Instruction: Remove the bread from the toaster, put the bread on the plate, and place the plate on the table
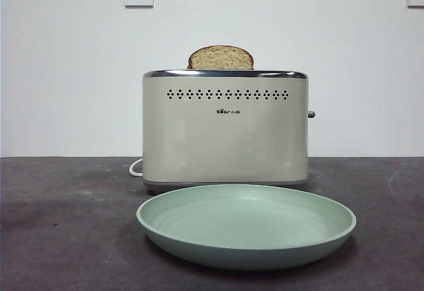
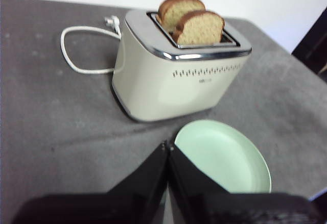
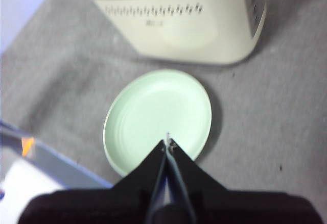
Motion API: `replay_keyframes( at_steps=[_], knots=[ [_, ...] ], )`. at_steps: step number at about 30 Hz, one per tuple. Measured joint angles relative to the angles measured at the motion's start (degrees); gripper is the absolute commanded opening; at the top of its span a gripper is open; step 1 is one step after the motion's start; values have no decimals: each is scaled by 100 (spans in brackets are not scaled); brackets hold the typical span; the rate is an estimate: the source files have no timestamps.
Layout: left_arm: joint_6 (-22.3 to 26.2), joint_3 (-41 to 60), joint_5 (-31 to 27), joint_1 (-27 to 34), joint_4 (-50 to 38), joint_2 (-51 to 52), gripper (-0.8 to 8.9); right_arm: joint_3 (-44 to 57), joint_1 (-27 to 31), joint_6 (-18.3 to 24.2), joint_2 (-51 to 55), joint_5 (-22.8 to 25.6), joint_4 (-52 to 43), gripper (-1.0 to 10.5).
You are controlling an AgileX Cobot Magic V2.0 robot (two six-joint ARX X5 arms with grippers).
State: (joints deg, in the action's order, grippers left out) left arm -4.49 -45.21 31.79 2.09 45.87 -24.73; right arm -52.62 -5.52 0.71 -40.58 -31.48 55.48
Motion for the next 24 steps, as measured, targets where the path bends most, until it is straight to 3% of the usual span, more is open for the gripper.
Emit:
replay_keyframes(
  at_steps=[5, 12, 14, 17, 18, 24],
  knots=[
    [308, -205, 20, -46, 402, -31, -7, -98, -149, 282, -35, -2, 446, -12],
    [367, -205, 125, -114, 518, -33, 8, -101, -240, 365, -39, -2, 474, 41],
    [367, -205, 142, -116, 518, -35, 112, -101, -240, 367, -39, -2, 474, 220],
    [367, -205, 144, -116, 518, -35, 449, -101, -240, 361, -39, -2, 474, 493],
    [367, -205, 146, -116, 518, -35, 508, -101, -240, 358, -39, -2, 474, 545],
    [367, -205, 442, -122, 466, -35, 511, -101, -240, 330, -39, -2, 474, 570]
  ],
)
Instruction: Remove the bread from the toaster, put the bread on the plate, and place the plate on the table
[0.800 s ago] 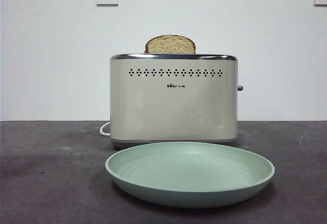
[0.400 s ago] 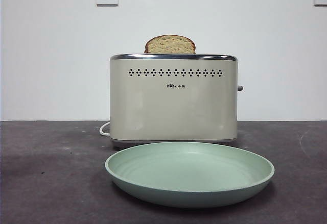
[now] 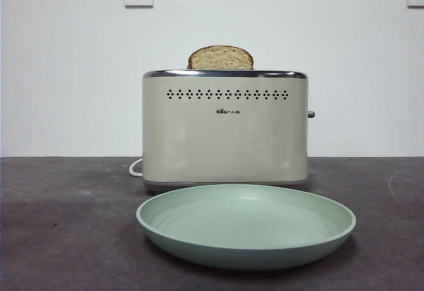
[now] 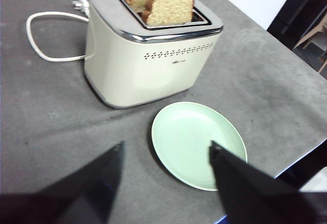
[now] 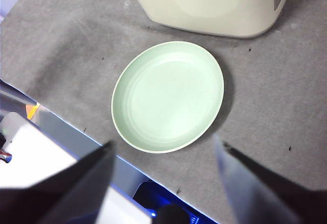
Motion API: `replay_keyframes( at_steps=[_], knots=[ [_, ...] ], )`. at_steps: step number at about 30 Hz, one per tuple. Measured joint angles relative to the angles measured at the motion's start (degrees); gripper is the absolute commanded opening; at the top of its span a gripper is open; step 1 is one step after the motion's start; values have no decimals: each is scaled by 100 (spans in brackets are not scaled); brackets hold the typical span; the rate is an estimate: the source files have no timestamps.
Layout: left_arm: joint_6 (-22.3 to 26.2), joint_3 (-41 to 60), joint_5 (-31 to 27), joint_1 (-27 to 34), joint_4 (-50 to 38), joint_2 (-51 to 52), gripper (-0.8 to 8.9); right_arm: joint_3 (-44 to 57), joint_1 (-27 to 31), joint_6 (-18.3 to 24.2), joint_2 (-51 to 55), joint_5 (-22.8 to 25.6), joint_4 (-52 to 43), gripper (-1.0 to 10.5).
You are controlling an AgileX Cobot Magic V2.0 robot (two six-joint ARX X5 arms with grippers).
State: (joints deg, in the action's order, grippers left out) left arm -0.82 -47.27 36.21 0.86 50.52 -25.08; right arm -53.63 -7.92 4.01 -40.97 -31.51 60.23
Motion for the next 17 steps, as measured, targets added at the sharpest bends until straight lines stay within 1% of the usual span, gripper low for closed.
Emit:
replay_keyframes(
  at_steps=[5, 9, 12, 17],
  knots=[
    [15, 0, 11, -13, -435, -52, 511, 0, 0, -44, 0, 0, 0, 568],
    [37, 0, 72, -103, -920, -295, 511, 0, 0, -76, 0, 0, 11, 568],
    [37, 0, 216, -195, -1405, -608, 511, 0, 0, -76, 0, 0, 13, 568],
    [39, 0, 258, -476, -2476, -1329, 511, 0, 0, -76, 0, 0, 13, 568]
  ],
)
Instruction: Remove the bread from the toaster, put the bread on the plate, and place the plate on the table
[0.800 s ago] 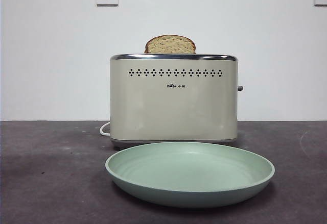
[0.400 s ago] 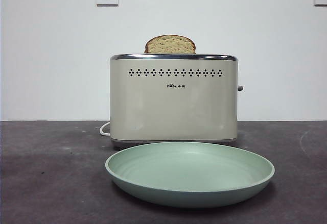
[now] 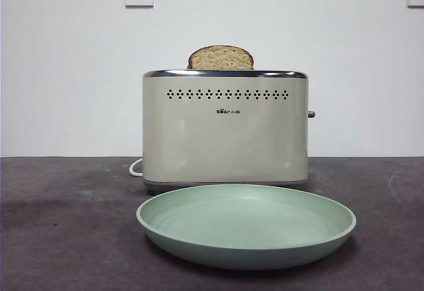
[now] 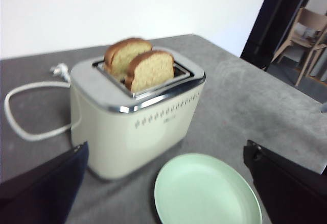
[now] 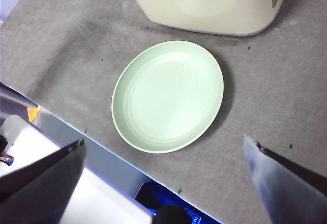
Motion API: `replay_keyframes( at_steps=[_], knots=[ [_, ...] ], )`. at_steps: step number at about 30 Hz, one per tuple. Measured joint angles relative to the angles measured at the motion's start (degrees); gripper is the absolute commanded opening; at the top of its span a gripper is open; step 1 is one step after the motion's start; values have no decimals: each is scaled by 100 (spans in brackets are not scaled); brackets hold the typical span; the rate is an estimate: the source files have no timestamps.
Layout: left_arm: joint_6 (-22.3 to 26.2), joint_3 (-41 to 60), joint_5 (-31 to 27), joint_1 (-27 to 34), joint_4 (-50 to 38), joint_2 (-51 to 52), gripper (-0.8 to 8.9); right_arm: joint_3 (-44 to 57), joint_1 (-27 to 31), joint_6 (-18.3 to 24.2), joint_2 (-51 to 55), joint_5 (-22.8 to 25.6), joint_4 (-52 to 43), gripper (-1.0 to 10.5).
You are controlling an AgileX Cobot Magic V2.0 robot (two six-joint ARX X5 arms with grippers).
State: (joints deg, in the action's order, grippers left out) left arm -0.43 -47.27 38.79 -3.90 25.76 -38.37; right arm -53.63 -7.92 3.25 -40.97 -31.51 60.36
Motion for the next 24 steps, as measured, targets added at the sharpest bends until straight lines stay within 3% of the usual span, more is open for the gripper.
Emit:
replay_keyframes(
  at_steps=[5, 10, 24],
  knots=[
    [0, -4, -46, -433, -1178, -850, 511, 0, 0, 0, 0, 0, 0, 568],
    [59, -142, -531, -846, -2083, -1672, 502, 0, 0, -2, 0, 2, 0, 568],
    [898, -1851, -1095, -1670, -2413, -4133, 501, 0, 0, -2, 0, 4, 0, 567]
  ],
)
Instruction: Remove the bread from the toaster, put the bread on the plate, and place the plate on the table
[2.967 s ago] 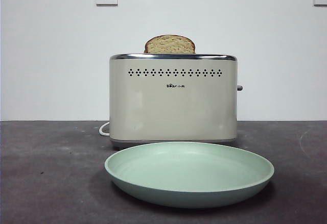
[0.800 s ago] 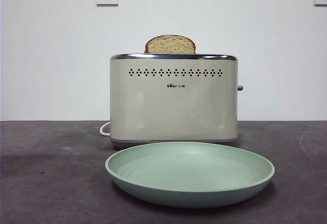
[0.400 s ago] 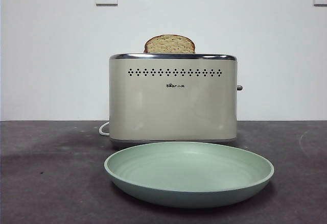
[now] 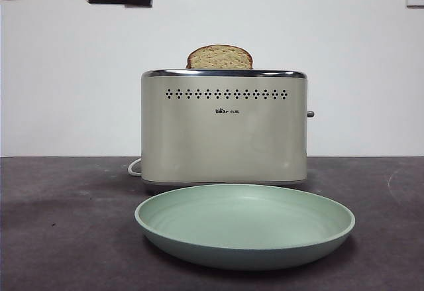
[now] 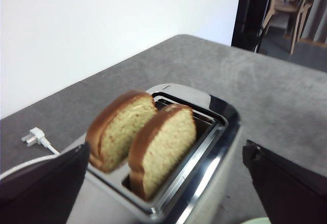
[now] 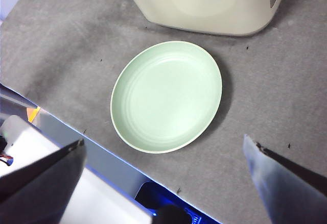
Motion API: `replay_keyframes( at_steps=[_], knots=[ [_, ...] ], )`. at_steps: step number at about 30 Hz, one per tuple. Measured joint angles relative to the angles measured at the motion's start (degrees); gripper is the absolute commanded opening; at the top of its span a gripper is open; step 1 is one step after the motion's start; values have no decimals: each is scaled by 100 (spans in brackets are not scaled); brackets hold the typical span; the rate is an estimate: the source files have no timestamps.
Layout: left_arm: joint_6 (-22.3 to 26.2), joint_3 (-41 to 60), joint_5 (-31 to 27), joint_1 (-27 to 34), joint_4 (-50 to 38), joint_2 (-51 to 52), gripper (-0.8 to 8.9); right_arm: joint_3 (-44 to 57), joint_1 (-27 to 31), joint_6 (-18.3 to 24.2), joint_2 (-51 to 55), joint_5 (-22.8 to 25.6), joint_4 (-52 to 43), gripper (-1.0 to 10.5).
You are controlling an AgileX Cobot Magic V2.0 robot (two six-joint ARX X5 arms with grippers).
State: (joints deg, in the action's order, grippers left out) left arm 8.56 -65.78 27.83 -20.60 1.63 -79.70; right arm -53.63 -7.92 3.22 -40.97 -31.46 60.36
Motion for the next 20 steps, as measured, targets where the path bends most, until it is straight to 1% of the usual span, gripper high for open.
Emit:
replay_keyframes(
  at_steps=[5, 8, 15, 16, 17, 20],
  knots=[
    [229, -382, -96, -140, -57, -741, 501, 0, 0, 0, 0, 0, 0, 567],
    [330, -417, -131, -201, -267, -1073, 499, 0, 0, 0, 0, 2, 0, 567],
    [433, -417, -229, -308, -479, -1528, 496, 0, 0, 0, 0, 7, 2, 567],
    [437, -417, -229, -321, -516, -1561, 485, 0, 0, 0, 0, 7, 2, 567],
    [442, -417, -227, -328, -555, -1591, 447, 0, 0, 0, 0, 9, 2, 567],
    [450, -417, -238, -367, -595, -1652, 297, 0, 0, 0, 0, 15, 2, 567]
  ],
)
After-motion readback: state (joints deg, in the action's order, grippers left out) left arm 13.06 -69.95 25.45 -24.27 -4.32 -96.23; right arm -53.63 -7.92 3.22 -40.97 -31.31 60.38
